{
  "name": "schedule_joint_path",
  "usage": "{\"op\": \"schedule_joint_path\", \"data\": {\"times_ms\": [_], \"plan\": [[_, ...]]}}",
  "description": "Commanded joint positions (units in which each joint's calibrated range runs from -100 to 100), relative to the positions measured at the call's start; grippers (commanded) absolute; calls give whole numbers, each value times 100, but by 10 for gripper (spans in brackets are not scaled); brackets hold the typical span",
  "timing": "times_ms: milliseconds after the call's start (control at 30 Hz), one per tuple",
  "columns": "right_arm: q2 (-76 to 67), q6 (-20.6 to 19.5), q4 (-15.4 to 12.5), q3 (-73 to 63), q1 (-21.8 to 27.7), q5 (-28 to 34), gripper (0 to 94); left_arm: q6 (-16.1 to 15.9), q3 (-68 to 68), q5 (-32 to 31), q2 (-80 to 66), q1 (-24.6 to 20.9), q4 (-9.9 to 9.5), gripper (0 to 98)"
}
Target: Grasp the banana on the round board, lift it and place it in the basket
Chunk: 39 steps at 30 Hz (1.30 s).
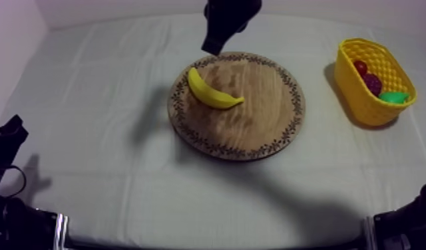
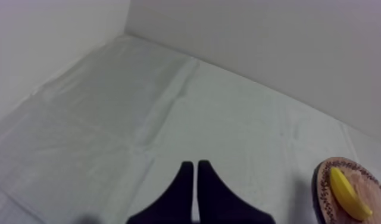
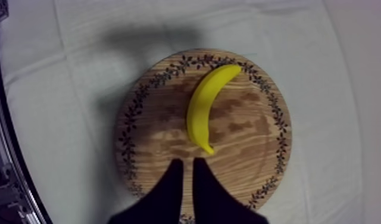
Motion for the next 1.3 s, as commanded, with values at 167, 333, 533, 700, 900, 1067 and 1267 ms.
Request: {"op": "schedule_joint_path", "data": {"times_ms": [167, 333, 533, 700, 900, 1067, 1267], "plan": [[152, -233, 56, -326, -7, 199, 221, 1, -1, -1, 0, 1, 4, 1], [155, -443, 164, -417, -18, 312, 498, 1, -1, -1, 0, 1, 4, 1], [128, -593, 271, -277, -21, 335, 742, 1, -1, -1, 0, 1, 4, 1], [126, -646, 325, -119, -28, 337, 831, 1, -1, -1, 0, 1, 4, 1], [234, -722, 338, 74, -35, 297, 857, 1, -1, -1, 0, 1, 4, 1], [486, -812, 354, 400, -47, 93, 844, 1, -1, -1, 0, 1, 4, 1], [914, -912, 372, 724, -35, -225, 841, 1, -1, -1, 0, 1, 4, 1]]}}
